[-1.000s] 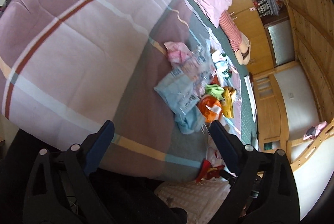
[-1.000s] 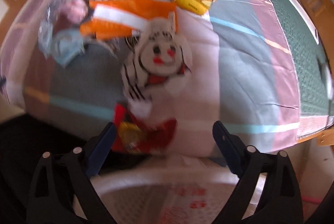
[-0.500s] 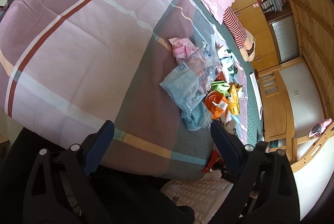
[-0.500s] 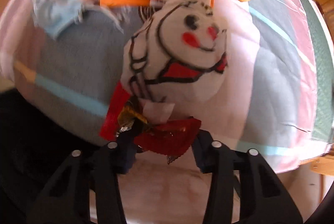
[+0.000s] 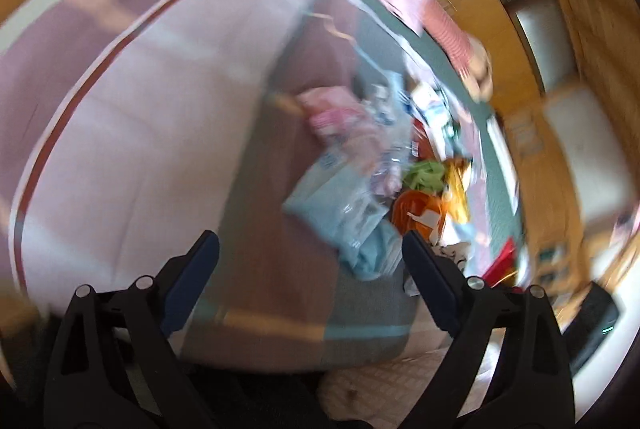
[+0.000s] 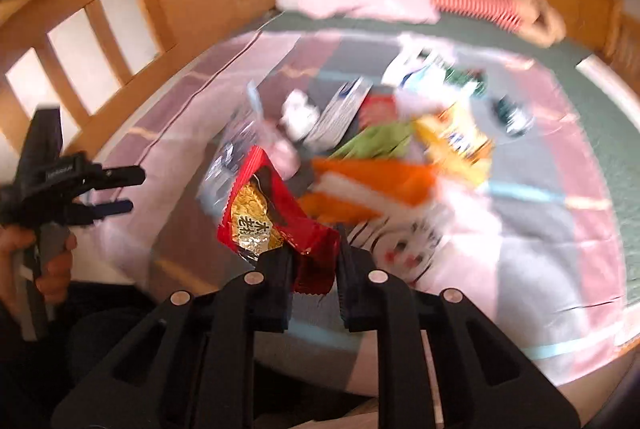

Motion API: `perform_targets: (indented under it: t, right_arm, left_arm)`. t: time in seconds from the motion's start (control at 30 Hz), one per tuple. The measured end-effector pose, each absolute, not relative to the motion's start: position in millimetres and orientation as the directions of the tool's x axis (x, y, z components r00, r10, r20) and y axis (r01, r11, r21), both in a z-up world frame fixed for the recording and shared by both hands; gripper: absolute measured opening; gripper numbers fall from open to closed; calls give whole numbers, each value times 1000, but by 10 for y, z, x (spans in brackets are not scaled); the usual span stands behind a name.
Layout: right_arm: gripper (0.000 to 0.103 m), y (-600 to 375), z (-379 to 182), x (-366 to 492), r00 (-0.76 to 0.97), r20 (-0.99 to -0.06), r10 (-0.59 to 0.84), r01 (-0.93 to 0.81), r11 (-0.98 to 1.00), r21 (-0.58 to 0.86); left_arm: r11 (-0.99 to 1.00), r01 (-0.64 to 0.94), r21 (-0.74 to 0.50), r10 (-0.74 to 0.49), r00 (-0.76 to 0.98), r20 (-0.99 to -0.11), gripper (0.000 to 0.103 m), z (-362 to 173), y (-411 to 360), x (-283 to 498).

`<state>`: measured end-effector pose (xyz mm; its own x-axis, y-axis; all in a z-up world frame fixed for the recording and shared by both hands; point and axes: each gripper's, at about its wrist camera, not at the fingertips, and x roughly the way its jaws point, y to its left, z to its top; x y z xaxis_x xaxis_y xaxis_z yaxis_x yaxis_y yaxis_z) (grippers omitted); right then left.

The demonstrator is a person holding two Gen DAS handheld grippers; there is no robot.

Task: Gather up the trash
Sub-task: 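Grasp the clear blue-printed wrapper with the left tool while the right tool holds the snack bag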

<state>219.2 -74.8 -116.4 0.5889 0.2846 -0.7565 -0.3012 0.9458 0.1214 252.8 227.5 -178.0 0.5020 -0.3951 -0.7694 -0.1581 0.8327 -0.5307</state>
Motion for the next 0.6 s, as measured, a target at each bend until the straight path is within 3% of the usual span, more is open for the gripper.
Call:
perform_targets:
  t: [0.1, 0.2, 0.33, 0.37, 0.4, 0.47, 0.6]
  right_arm:
    - [19, -922, -1070, 2118, 613, -719, 326, -243, 945, 221]
    - [20, -1102, -1099, 2042, 625, -708, 330, -182, 943, 280]
    - [20, -1094, -1235, 1961, 580, -741, 338, -151, 939, 310]
    - [20, -1087, -1224, 1937, 577, -746, 332, -145, 941, 306]
    - [20, -1077, -1220, 1909, 581, -743, 332, -142, 940, 309]
    - [20, -1089, -1176, 1880, 595, -727, 344, -143, 935, 325]
    - [20, -1104, -1081, 1774, 634, -696, 337, -151, 937, 315]
  left_arm:
    - [845, -60, -531, -449, 460, -766, 92, -1816, 2054, 2840]
    - [855, -8, -519, -438, 526, -729, 94, -1748, 1942, 3051]
    - [930, 76, -359, -344, 519, -783, 96, -1829, 1638, 3277]
    - [946, 72, -317, -308, 508, -805, 89, -1889, 1589, 3303]
    - [953, 68, -297, -290, 494, -819, 66, -1948, 1564, 3316]
    - [951, 79, -300, -301, 466, -832, 46, -2029, 1556, 3327]
    - [947, 50, -316, -293, 530, -796, 27, -1938, 1687, 3169]
